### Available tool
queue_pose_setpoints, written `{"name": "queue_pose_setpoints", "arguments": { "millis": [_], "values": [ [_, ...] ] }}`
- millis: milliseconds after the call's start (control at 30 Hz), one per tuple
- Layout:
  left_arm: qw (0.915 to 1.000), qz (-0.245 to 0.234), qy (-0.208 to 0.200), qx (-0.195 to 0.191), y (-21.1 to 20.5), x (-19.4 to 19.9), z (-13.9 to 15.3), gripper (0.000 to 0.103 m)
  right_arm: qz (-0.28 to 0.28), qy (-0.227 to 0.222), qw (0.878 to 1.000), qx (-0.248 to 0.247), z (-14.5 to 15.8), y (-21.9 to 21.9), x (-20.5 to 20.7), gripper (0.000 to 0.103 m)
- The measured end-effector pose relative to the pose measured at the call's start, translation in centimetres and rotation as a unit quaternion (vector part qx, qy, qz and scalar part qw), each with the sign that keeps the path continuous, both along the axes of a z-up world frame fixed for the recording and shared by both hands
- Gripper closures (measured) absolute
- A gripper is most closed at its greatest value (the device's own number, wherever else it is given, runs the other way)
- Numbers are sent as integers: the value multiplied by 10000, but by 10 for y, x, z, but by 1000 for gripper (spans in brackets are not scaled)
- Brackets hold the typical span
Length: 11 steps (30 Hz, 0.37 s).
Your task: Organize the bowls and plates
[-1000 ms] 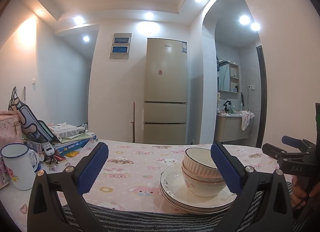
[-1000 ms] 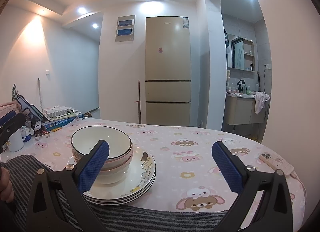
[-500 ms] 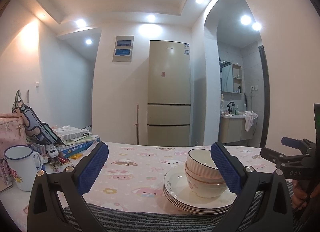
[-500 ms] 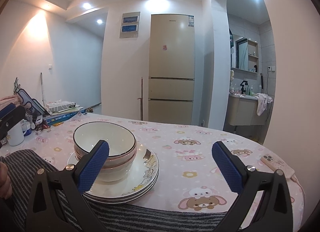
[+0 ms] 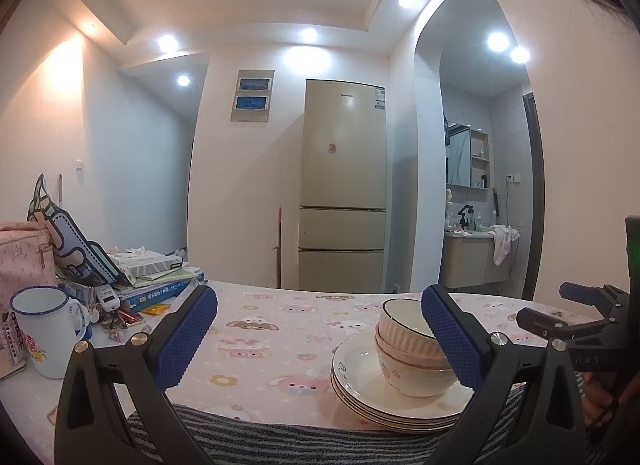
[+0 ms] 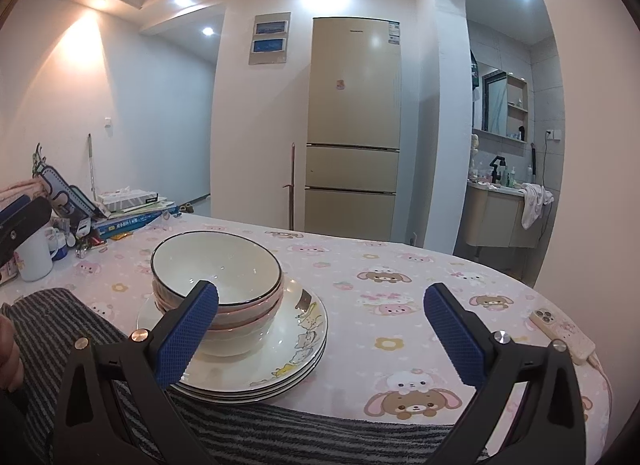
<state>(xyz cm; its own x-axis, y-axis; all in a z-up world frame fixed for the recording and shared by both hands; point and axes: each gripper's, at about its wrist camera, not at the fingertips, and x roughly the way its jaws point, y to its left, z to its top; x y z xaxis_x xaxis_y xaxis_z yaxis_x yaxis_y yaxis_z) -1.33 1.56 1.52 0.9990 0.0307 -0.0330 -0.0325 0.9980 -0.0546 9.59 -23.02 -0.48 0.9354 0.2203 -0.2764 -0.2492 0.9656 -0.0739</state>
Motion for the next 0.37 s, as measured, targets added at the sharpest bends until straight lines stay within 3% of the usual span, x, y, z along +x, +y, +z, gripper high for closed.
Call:
{"name": "queue_pose_setpoints", "arguments": {
  "millis": [367],
  "values": [
    [9999, 10, -16, 136, -4, 0, 1, 0, 24, -140, 9999, -52, 2, 3, -5, 0]
  ]
}}
